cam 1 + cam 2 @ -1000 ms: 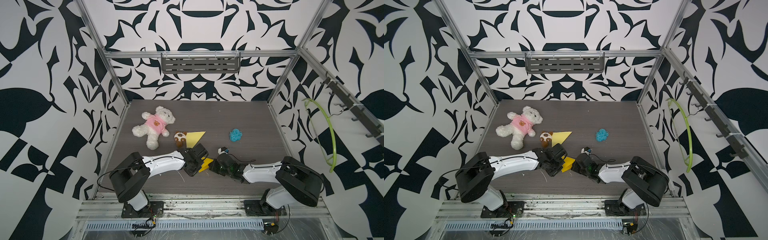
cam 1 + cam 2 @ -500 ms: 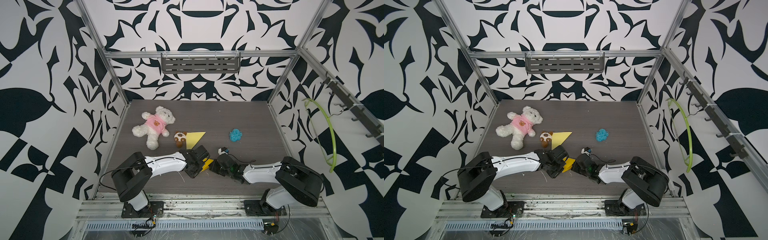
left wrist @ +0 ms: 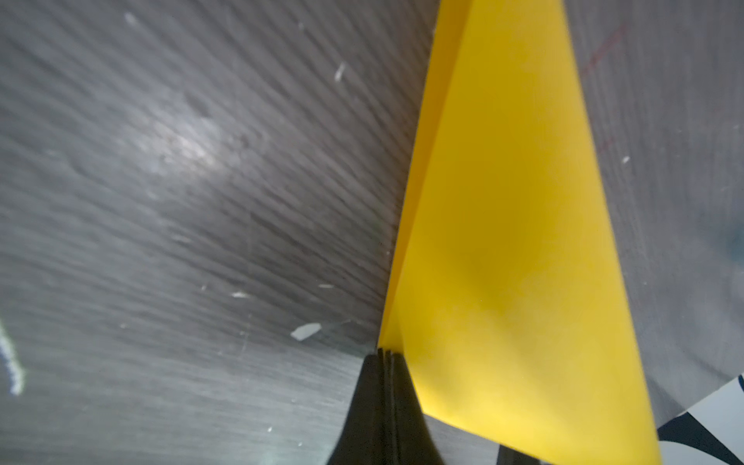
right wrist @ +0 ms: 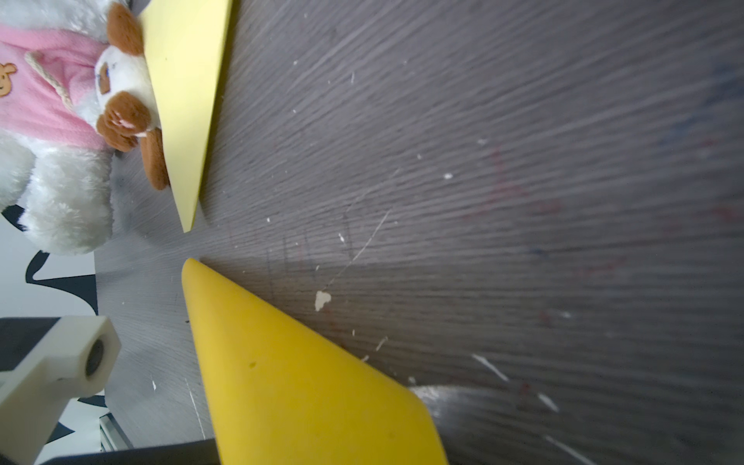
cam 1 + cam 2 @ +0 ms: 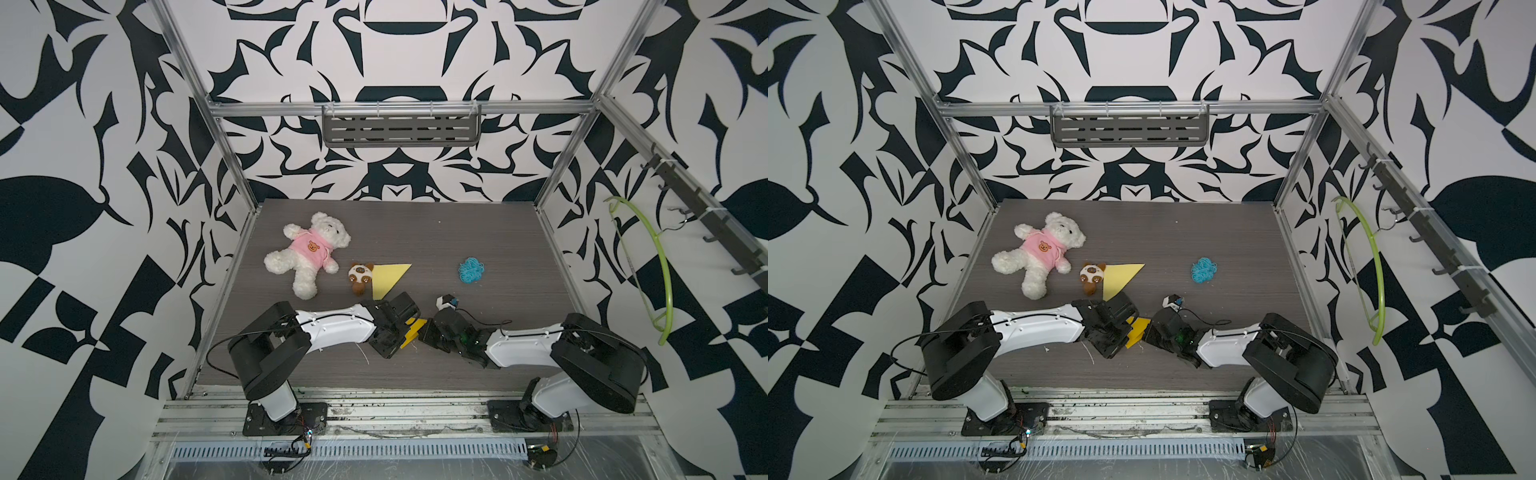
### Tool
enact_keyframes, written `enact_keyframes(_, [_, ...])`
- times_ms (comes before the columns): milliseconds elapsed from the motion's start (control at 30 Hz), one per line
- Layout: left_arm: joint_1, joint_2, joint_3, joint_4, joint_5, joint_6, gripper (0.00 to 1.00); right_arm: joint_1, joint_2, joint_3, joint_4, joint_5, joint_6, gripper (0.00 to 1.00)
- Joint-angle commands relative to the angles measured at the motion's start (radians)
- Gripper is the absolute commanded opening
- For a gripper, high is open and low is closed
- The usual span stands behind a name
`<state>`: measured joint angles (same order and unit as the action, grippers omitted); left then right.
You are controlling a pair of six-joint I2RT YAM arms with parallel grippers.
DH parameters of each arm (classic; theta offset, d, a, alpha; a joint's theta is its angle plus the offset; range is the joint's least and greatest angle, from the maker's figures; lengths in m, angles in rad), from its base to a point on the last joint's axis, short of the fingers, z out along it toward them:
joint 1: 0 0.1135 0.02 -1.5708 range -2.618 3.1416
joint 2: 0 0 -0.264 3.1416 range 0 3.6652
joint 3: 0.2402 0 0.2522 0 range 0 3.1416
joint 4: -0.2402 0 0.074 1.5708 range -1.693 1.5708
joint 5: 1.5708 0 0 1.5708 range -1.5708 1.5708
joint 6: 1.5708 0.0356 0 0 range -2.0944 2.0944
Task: Fold the square paper diagonally
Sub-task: Fold the paper at the center of the board.
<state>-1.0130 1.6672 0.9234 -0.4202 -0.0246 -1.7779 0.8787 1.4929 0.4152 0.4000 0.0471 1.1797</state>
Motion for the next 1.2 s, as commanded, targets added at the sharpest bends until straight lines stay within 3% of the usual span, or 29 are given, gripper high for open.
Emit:
enact_keyframes(0, [-0.002,0.028,0.0,-0.021,0.026,-0.031,0.0,0.008,0.027,-0.043,-0.142,0.017,0.008,0.01])
enact_keyframes(600, [0.025,-0.001,0.034,-0.08,0.063,-0.049,0.0,0.014,0.025,-0.049,-0.145,0.027,0.004,0.01])
enact_keyframes(1167, [0.021,0.063,0.086,-0.098,0.148,-0.038,0.0,0.016,0.03,-0.058,-0.141,0.031,0.005,0.01])
